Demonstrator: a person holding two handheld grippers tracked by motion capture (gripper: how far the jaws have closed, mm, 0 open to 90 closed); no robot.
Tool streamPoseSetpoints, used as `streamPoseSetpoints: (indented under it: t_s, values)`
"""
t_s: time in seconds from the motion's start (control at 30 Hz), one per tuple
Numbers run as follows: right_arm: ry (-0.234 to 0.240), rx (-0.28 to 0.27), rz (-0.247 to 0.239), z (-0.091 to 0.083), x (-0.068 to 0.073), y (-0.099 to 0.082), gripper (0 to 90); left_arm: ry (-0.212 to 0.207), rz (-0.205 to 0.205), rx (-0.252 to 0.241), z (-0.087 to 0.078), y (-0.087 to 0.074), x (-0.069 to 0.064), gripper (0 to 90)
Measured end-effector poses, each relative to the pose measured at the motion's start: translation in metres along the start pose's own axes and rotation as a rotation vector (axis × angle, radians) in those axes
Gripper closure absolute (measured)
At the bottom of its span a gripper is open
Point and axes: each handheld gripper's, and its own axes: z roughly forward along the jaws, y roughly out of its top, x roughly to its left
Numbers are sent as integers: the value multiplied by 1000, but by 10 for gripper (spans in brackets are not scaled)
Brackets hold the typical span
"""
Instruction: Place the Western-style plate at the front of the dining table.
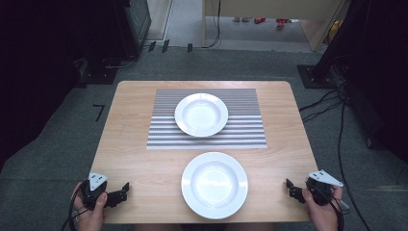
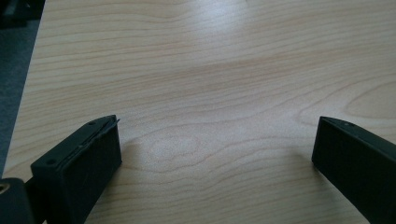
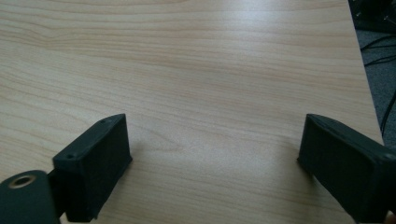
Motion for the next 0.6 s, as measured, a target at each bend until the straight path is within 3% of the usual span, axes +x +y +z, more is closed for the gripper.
streamPoseSetpoints:
  t_s: [0.6]
  values:
    - [8, 13, -9, 2, 1, 1, 30, -3, 1, 0, 0, 0, 0, 13]
